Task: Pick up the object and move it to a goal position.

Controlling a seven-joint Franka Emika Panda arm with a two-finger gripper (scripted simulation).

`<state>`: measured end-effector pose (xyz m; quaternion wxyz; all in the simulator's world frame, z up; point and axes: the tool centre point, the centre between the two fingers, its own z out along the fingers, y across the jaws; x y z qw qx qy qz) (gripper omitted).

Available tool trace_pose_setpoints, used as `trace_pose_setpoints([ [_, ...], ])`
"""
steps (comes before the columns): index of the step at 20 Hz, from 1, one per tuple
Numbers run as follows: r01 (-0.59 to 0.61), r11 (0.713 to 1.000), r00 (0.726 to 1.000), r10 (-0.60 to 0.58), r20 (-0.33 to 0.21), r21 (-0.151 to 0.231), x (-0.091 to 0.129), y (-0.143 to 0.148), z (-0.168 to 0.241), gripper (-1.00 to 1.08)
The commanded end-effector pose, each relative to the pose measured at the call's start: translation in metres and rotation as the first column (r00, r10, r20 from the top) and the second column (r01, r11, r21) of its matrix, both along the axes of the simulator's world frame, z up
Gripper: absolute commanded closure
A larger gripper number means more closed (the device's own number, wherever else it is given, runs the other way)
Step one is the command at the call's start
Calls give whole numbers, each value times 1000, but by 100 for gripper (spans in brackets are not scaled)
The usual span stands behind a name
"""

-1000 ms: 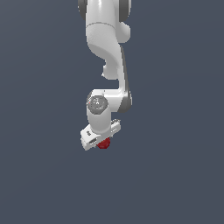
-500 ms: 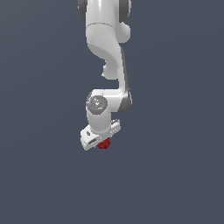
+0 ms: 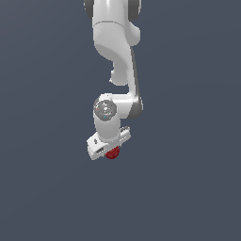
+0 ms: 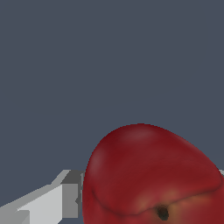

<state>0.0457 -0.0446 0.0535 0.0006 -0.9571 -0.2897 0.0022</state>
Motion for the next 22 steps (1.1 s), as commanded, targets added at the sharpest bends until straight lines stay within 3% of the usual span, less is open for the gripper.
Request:
trace_pose_setpoints([
  [1, 0, 1000, 1000, 0, 4, 0, -2, 3, 10, 108],
  [10, -1, 1000, 1000, 1, 4, -1, -22, 22, 64, 108],
  [22, -1, 1000, 1000, 1, 4, -2, -64, 64, 183, 108],
])
